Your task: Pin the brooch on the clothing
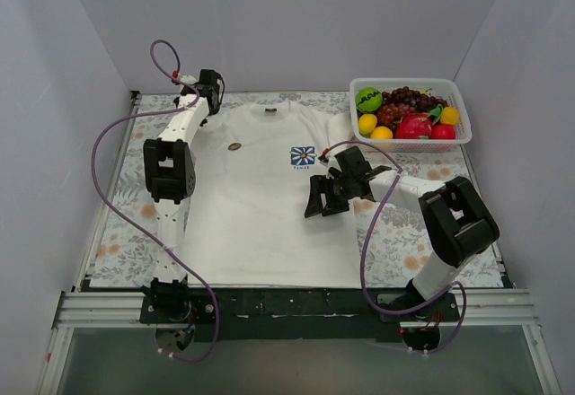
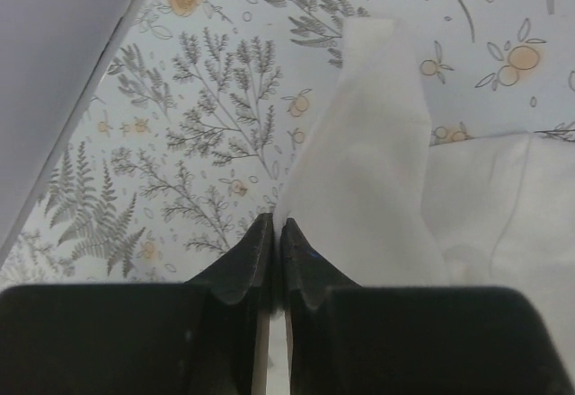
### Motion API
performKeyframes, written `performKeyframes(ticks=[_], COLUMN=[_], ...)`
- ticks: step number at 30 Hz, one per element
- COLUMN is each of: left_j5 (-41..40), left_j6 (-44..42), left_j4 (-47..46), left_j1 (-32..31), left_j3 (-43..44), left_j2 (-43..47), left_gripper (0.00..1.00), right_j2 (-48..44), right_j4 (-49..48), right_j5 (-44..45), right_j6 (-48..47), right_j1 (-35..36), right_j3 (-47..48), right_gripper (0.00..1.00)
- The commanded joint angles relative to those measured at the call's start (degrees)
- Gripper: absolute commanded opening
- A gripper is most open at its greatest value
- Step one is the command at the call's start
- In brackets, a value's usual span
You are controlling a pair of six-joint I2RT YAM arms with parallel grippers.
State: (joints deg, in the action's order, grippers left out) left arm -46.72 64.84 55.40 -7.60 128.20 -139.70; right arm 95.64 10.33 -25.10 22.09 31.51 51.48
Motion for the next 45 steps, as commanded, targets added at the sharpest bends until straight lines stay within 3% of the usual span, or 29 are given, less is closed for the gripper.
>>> performKeyframes(ticks=[1,6,11,14,18,21,24,28,29,32,39,44,45], left_j5=[-6.45,-7.68,-9.36,-8.57,-5.76,0.04,6.89,15.5,18.65,23.59,31.07,35.03,35.29], left_j6=[1.6,2.84,3.19,2.84,1.09,-0.76,-1.03,-0.94,-0.94,-0.42,1.6,2.04,2.13], left_j4=[4.63,6.83,8.15,8.32,5.7,0.95,-1.52,-3.98,-4.85,-5.47,-7.93,-10.92,-11.01], left_j1=[0.39,0.48,0.48,0.48,0.48,0.48,0.48,0.04,-0.14,-0.58,-0.93,-1.81,-1.81], left_j3=[-2.86,-4.19,-4.28,-3.93,-4.36,-5.68,-5.33,-4.8,-4.8,-4.54,-9.98,-15.34,-15.61], left_j2=[7.77,8.22,7.95,8.56,11.02,13.22,13.75,12.88,12.61,10.77,10.06,10.5,10.24], left_gripper=[0.05,0.11,0.26,0.43,0.74,0.81,0.76,0.45,0.25,0.03,0.0,0.0,0.0], right_j2=[0.6,0.43,-0.1,-0.27,-0.54,-0.36,-0.89,-1.94,-2.29,-2.47,0.6,8.59,9.65], right_j4=[-0.13,0.22,0.48,0.66,1.53,2.41,2.86,2.68,2.51,2.5,2.76,9.62,9.97], right_j5=[-0.83,-0.91,-0.56,-0.39,0.14,0.93,1.63,2.42,2.51,2.95,7.25,17.62,18.68], right_j6=[-0.82,-0.99,-1.17,-1.43,-2.22,-2.66,-2.84,-2.75,-2.75,-2.93,-3.98,-5.56,-5.91], right_j1=[-0.04,-0.04,-0.04,-0.04,0.05,-0.04,-0.04,-0.13,-0.22,-1.18,-5.57,-5.49,-5.4], right_j3=[0.28,0.28,0.11,0.19,0.81,1.86,2.83,3.88,4.76,6.87,17.84,34.45,35.78], right_gripper=[0.76,0.76,0.76,0.76,0.76,0.76,0.76,0.76,0.77,0.77,0.76,0.72,0.66])
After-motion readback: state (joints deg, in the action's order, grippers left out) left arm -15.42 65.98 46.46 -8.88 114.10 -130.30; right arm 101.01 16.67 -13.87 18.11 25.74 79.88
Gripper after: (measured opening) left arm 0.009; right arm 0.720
